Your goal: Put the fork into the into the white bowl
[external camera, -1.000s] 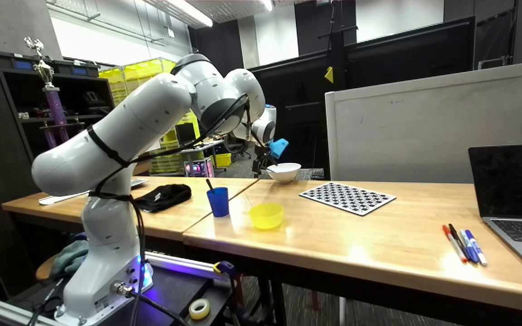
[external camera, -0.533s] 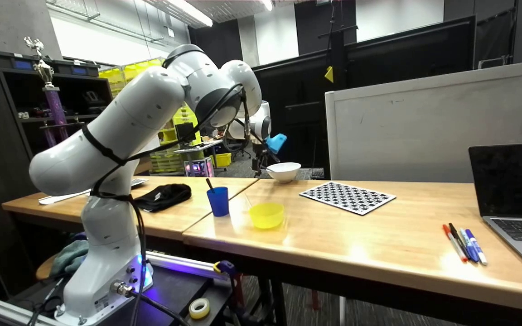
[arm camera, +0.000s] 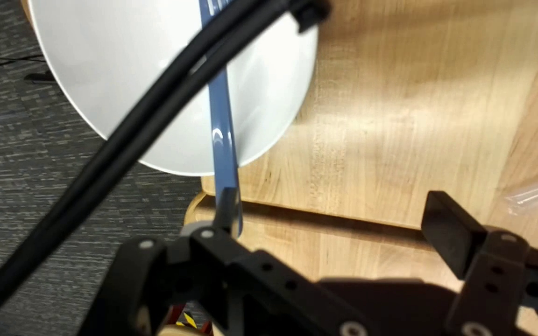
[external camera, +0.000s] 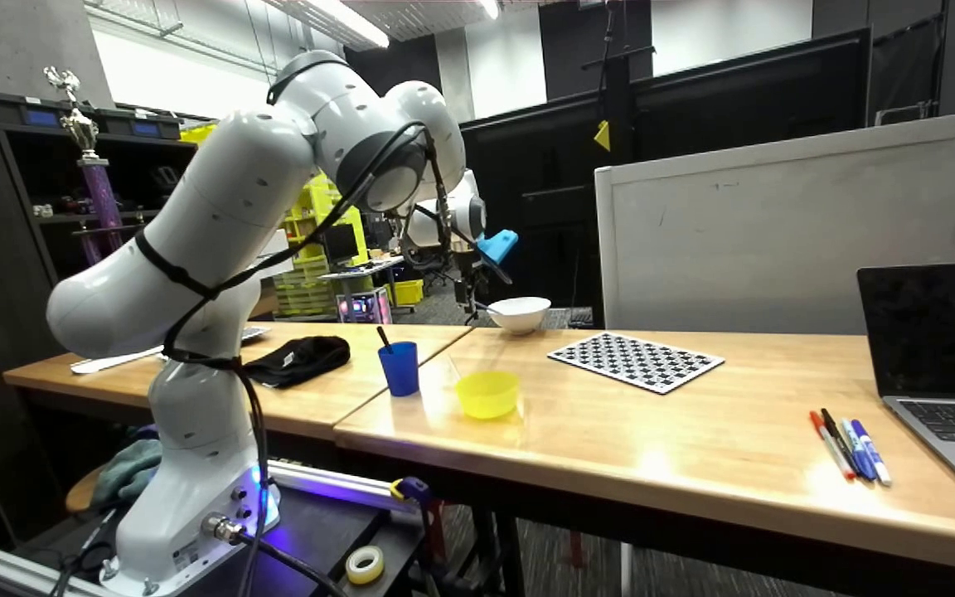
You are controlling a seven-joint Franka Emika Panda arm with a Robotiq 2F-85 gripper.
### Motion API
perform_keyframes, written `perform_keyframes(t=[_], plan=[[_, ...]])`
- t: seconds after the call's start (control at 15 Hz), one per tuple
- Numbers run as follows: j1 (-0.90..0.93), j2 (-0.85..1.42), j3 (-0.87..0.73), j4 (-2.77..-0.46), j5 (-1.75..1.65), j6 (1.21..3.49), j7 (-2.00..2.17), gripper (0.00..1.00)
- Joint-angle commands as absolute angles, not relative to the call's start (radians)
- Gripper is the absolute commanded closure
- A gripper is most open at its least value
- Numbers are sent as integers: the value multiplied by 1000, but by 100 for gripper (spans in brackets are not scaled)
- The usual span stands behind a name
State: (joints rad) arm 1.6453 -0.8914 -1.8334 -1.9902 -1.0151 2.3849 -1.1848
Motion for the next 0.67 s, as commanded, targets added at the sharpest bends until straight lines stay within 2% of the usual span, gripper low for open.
perform_keyframes(t=[0.0,0.6], plan=[[1530,-790,-1735,-2092,-1022,2363,-1073,0],[1271,-729,-1438,-2236,-726,2227,-822,0]])
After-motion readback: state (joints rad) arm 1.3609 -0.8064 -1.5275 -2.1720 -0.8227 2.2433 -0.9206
